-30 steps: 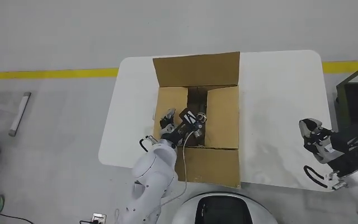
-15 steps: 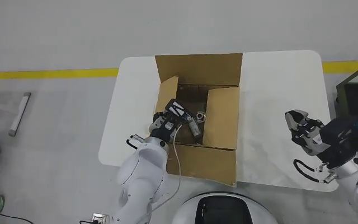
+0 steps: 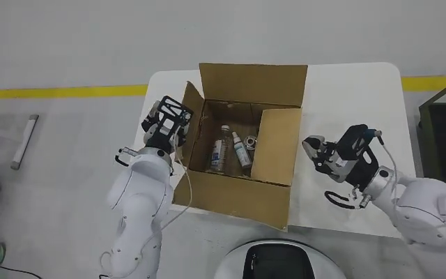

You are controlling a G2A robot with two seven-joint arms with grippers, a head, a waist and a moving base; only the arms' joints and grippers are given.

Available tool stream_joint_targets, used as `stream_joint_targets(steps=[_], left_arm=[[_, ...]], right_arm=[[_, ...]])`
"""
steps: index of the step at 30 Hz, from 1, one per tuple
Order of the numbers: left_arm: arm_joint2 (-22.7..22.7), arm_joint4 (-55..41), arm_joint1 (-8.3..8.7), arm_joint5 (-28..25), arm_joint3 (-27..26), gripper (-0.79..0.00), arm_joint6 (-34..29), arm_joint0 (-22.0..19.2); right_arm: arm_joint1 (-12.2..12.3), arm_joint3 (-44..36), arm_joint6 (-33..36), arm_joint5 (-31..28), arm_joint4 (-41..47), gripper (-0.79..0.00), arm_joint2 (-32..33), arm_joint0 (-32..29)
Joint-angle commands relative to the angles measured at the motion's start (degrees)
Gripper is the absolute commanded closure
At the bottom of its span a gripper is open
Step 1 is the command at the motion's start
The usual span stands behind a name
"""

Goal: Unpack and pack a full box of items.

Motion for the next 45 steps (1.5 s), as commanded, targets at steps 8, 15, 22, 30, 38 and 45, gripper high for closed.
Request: stream_joint_targets(steps=[8,15,22,30,38,45], left_arm=[[-4.4,6.8,0.9,0.1,8.8,-0.785,4.6,-3.1],[-6.3,6.6,1.14,1.5,13.3,-0.785,4.5,-2.8],[-6.1,6.6,1.29,0.9,11.7,-0.785,5.1,-1.9],[-7.5,2.9,1.22,2.9,3.4,-0.785,3.9,-1.7],[-4.9,-17.8,0.46,0.5,-8.3,-0.785,-2.3,-2.1],[3.8,-39.1,-0.22,1.0,-9.7,-0.785,-12.3,-1.0]], right_arm=[[-0.7,6.4,5.7,5.6,-2.3,0.0,-8.0,7.9],[-1.0,8.6,7.0,7.2,-4.5,0.0,-10.9,10.4],[-1.0,5.8,3.4,7.4,-2.8,0.0,-9.0,10.2],[-0.5,-0.8,-1.8,9.0,-0.7,0.0,0.2,3.7],[0.0,-1.4,-5.3,6.5,1.8,0.0,14.4,-9.7],[-0.2,-0.9,-10.3,4.7,1.9,0.0,19.8,-18.0]])
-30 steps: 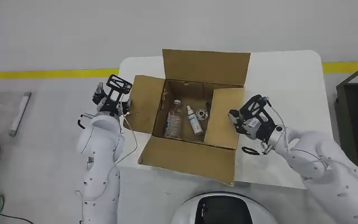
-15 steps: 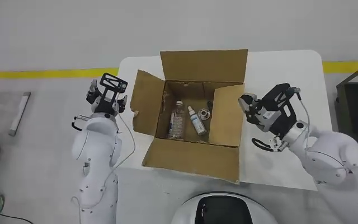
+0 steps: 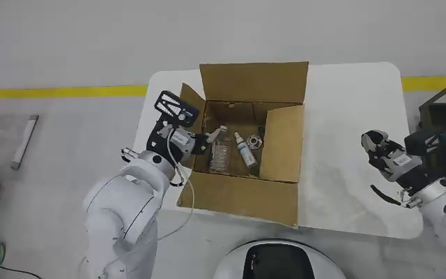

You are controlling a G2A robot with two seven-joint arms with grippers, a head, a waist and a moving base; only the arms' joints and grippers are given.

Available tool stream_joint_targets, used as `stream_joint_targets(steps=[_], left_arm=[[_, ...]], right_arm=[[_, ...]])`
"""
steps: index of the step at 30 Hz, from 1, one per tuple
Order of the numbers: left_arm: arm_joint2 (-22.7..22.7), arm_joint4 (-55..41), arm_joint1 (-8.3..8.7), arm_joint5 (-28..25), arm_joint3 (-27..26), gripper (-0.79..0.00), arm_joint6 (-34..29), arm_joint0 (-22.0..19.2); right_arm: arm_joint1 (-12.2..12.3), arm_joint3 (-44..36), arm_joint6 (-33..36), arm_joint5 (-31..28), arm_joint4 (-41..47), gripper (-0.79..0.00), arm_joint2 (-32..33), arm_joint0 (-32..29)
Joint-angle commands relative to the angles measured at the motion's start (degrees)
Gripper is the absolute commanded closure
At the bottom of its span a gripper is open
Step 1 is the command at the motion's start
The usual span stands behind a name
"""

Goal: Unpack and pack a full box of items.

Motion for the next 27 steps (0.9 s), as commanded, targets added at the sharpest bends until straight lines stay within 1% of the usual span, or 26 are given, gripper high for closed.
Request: stream_joint_targets(steps=[1,5,7,16,19,22,25,27], left_arm=[[3.2,-5.0,-0.12,0.5,0.5,-0.785,-3.5,0.0],[8.1,-13.5,-0.39,2.2,2.1,-0.785,-7.4,-0.2],[9.4,-16.4,-0.44,3.3,3.3,-0.785,-9.6,-1.0],[9.6,-16.7,-0.44,3.4,3.4,-0.785,-9.7,-1.1],[6.5,-17.9,-0.21,8.0,5.9,-0.785,-7.0,1.4],[5.4,-23.1,-0.22,11.6,7.0,-0.785,-5.1,2.8],[7.6,-30.0,-0.61,14.5,8.6,-0.785,-3.9,2.4],[9.5,-33.6,-0.93,16.5,10.1,-0.785,-3.7,0.9]], right_arm=[[-0.1,-0.2,-1.5,-0.1,-0.8,0.0,0.7,-1.8],[-0.3,-1.1,-3.4,0.3,-2.7,0.0,1.3,-4.5],[-0.4,-1.4,-4.1,0.4,-3.1,0.0,1.3,-5.3],[-0.7,-2.9,-4.5,0.3,-4.9,0.0,0.9,-6.2],[-0.7,-2.9,-4.7,0.3,-5.3,0.0,0.6,-6.5],[-0.8,-2.9,-4.9,0.0,-6.1,0.0,0.1,-6.6],[-0.9,-2.7,-4.9,-0.1,-6.9,0.0,-0.6,-6.7],[-0.9,-2.6,-4.8,0.0,-7.4,0.0,-1.0,-6.5]])
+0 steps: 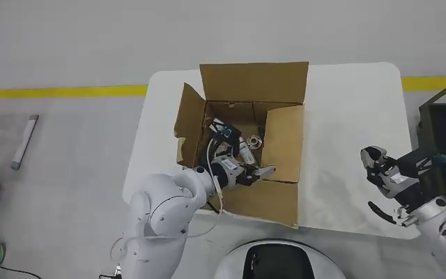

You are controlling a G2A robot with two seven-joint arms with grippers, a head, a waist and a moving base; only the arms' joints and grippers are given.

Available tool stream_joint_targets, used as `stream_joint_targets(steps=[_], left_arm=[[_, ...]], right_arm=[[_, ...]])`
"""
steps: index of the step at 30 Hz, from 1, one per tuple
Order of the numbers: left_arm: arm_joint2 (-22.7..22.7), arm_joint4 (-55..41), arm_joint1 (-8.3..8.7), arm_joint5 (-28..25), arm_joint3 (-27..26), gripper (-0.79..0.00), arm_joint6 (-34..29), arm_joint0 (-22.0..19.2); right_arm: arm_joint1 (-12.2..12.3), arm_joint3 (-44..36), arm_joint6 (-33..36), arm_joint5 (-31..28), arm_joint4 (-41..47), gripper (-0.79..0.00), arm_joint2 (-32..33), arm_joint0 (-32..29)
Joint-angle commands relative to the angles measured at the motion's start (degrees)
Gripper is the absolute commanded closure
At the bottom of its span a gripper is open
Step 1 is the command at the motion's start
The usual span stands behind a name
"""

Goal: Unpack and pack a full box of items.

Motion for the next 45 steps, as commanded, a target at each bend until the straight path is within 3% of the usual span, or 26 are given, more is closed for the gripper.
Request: stream_joint_targets(steps=[1,6,13,34,36,39,40,42,45], left_arm=[[2.3,-3.2,-0.32,2.1,1.6,-0.785,0.1,-1.9],[7.5,-8.9,-1.22,7.2,7.9,-0.785,-0.6,-6.2],[10.8,-8.6,-1.7,8.6,18.3,-0.785,2.3,-9.3],[9.9,-11.0,-1.17,6.9,25.0,-0.785,6.0,-11.3],[10.3,-11.0,-1.11,6.6,25.2,-0.785,5.3,-11.4],[10.7,-12.2,-1.14,6.7,25.8,-0.785,5.0,-11.4],[11.0,-12.7,-1.15,6.6,25.9,-0.785,4.9,-11.5],[11.1,-13.9,-1.19,6.8,26.3,-0.785,4.6,-11.7],[11.4,-15.5,-1.24,7.0,26.8,-0.785,4.0,-12.2]], right_arm=[[0.0,0.0,0.1,0.1,-0.4,0.0,-0.4,0.2],[-0.1,0.0,0.5,0.2,-1.2,0.0,-1.6,0.9],[-0.2,0.4,1.1,0.0,-2.6,0.0,-3.6,2.2],[-0.5,2.3,1.4,-0.1,-3.7,-0.012,-5.5,3.3],[-0.5,2.4,1.4,0.0,-3.6,-0.089,-5.5,3.3],[-0.5,2.5,1.4,0.3,-3.5,-0.332,-5.2,3.4],[-0.6,2.5,1.3,0.5,-3.4,-0.376,-5.1,3.4],[-0.6,2.5,1.3,0.7,-3.2,-0.696,-4.7,3.3],[-0.6,2.5,1.3,0.9,-2.8,-0.742,-4.2,3.0]])
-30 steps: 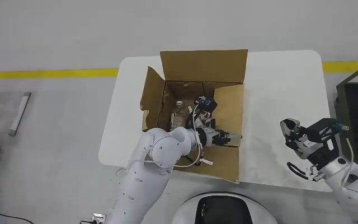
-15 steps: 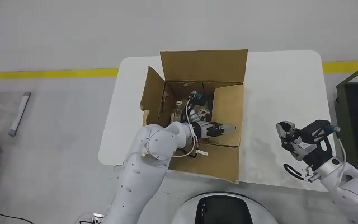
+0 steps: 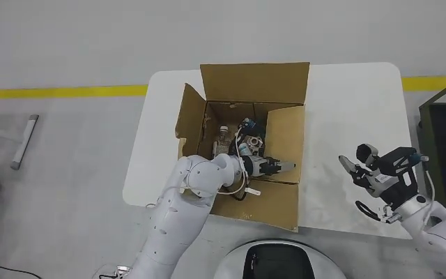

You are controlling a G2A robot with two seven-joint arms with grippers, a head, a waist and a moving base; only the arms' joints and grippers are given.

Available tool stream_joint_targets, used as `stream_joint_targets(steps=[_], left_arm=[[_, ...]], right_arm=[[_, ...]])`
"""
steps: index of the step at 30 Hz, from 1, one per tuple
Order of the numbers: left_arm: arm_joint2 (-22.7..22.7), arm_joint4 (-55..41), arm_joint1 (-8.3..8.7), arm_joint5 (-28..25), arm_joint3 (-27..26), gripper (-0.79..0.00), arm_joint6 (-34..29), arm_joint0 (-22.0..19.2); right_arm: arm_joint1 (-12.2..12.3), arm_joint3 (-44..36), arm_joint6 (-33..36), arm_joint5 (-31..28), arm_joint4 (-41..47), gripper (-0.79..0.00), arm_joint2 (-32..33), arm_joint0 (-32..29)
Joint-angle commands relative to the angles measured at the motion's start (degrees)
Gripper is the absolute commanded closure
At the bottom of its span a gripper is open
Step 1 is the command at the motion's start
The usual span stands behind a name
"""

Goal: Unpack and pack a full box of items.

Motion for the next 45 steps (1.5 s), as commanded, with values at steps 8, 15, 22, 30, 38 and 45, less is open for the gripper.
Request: stream_joint_targets(steps=[8,15,22,30,38,45], left_arm=[[1.2,-1.2,0.14,-0.6,-0.2,-0.785,-1.1,-0.7],[1.0,-3.6,0.3,0.1,-1.0,-0.785,-1.1,-0.5],[0.5,-6.2,0.5,0.6,-1.6,-0.785,-1.0,-0.4],[0.4,-9.0,0.67,1.1,-4.0,-0.785,-1.2,-0.6],[0.4,-12.8,0.8,2.7,-6.3,-0.785,-1.5,-0.5],[0.7,-17.4,0.64,3.4,-9.2,-0.785,-0.9,-1.6]], right_arm=[[-0.2,-0.2,-0.6,0.0,0.8,-0.785,0.7,-1.1],[-0.3,-0.2,-0.6,0.1,0.9,-0.785,0.7,-1.2],[-0.4,-0.6,-0.5,0.1,0.9,-0.785,0.7,-1.5],[-0.5,-1.5,-1.2,0.9,1.5,-0.785,1.3,-2.2],[-0.8,-2.4,-1.5,1.5,3.7,-0.785,2.0,-2.8],[-1.0,-2.8,-2.3,2.7,6.0,-0.785,2.8,-3.3]])
